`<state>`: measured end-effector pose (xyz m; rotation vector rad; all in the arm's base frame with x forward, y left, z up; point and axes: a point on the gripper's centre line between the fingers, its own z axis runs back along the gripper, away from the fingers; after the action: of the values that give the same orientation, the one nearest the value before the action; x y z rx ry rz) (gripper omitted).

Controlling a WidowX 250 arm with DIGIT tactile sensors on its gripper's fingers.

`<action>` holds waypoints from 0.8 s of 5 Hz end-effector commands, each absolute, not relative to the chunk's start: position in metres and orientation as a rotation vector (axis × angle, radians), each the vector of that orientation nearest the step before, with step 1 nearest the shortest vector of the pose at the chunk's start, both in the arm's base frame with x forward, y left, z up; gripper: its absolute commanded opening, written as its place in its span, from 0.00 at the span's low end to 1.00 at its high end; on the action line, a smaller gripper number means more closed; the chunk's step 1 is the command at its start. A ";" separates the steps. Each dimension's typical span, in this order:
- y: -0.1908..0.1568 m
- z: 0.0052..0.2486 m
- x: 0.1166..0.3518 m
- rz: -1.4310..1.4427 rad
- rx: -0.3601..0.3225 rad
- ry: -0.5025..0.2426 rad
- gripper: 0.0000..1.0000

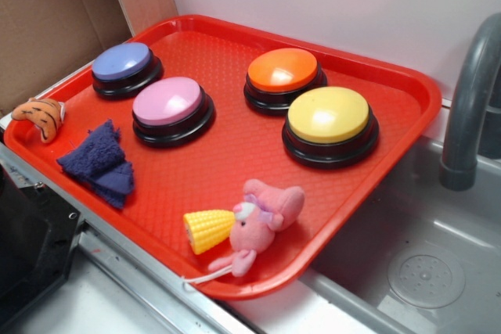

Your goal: Push the pink button.

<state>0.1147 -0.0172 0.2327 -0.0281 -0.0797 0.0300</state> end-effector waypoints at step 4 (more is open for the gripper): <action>0.064 0.093 0.210 0.156 0.156 -0.082 1.00</action>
<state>0.2050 0.0585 0.0865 0.1492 -0.0551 0.1511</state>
